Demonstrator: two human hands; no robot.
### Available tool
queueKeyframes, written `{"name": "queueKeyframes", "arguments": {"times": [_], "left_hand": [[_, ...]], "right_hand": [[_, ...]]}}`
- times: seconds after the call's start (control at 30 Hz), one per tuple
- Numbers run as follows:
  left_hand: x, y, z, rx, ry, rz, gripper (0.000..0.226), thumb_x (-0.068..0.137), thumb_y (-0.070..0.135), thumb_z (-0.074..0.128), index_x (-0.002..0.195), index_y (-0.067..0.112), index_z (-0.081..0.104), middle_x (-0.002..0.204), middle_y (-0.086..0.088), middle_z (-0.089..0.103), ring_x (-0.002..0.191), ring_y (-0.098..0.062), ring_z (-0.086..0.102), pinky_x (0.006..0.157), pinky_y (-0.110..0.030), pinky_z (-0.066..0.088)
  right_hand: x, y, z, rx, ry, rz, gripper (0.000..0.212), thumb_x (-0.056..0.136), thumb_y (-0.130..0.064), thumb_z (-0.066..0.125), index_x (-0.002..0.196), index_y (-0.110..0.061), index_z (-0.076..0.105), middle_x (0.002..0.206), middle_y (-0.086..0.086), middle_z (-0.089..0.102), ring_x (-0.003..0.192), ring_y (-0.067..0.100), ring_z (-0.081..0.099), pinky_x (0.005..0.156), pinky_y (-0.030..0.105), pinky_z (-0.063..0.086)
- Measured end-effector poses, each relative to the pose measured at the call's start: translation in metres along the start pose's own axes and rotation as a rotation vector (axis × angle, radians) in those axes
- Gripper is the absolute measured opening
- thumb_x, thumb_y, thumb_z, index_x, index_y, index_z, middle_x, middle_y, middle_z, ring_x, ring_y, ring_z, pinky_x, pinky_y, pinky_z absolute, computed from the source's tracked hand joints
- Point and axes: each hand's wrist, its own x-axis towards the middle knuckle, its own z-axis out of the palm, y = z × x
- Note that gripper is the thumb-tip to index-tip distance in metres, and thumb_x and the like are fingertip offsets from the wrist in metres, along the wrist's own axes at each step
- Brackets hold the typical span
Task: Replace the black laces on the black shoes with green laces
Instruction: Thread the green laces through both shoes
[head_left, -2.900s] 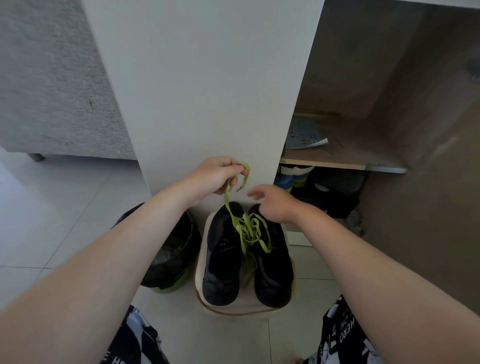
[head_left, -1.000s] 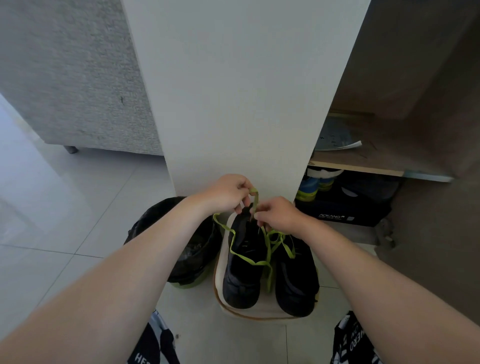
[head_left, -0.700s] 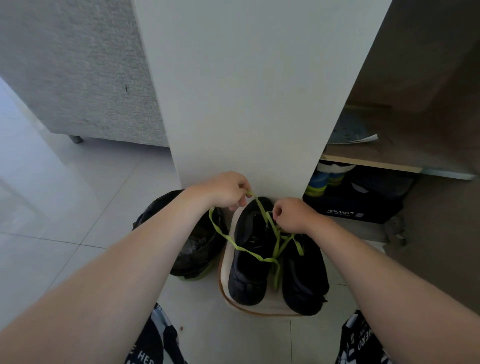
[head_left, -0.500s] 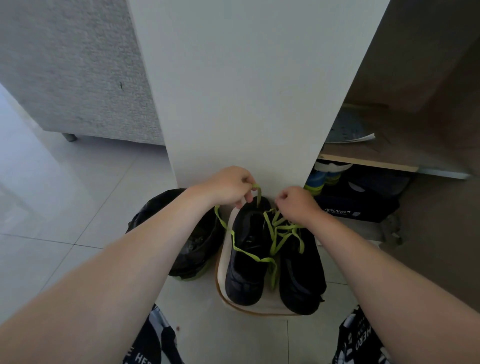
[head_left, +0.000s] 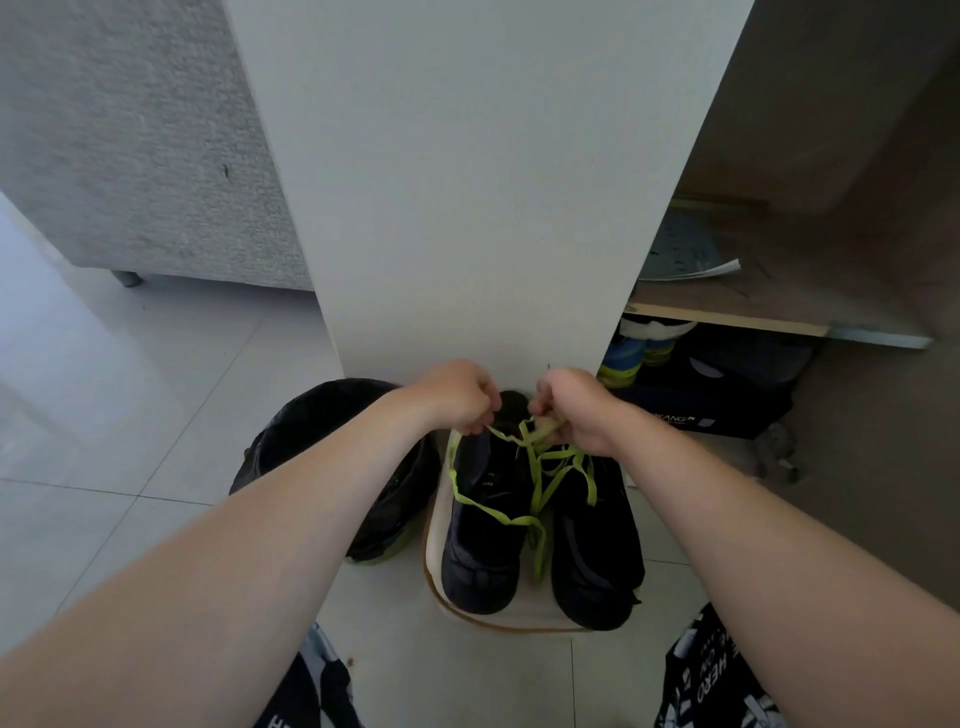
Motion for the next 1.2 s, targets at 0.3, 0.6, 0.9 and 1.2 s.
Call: {"name": "queueKeyframes", "arguments": {"times": [0.3,0.6,0.9,1.2], "left_hand": [[0.014,-0.012,0.028,0.359,0.087,0.069,0.027,0.089,0.013,0.054,0.1,0.018,0.077,0.109,-0.007,0.069,0.098,-0.021,0.062,0.082,-0.025,0.049],[0.016,-0.002,0.025,0.408,-0.099,0.076,0.018,0.086,0.017,0.052,0.079,0.025,0.066,0.088,0.0,0.067,0.085,-0.021,0.061,0.066,-0.027,0.044],[0.027,0.002,0.042,0.164,0.036,-0.105,0.035,0.087,0.044,0.067,0.074,0.011,0.068,0.066,-0.003,0.054,0.063,-0.019,0.053,0.058,-0.027,0.041],[0.029,0.001,0.063,0.259,0.035,-0.099,0.012,0.088,0.03,0.051,0.081,0.02,0.055,0.087,-0.005,0.065,0.068,-0.017,0.055,0.057,-0.027,0.04]], "right_hand": [[0.016,0.011,0.009,-0.062,-0.098,0.06,0.025,0.104,-0.013,0.031,0.093,0.0,0.049,0.083,0.021,0.062,0.061,0.033,0.062,0.066,0.048,0.057],[0.019,0.007,-0.033,-0.688,0.036,0.014,0.019,0.104,-0.011,0.048,0.105,-0.013,0.067,0.088,0.006,0.074,0.031,0.011,0.047,0.04,0.018,0.036],[0.021,0.007,-0.023,-0.668,0.199,-0.344,0.015,0.104,-0.018,0.046,0.117,-0.019,0.052,0.093,-0.003,0.074,0.07,0.011,0.068,0.051,0.024,0.048],[0.025,0.019,-0.006,-0.75,0.096,-0.244,0.026,0.103,-0.02,0.047,0.084,-0.016,0.064,0.091,-0.002,0.075,0.051,0.018,0.062,0.066,0.035,0.057]]}}
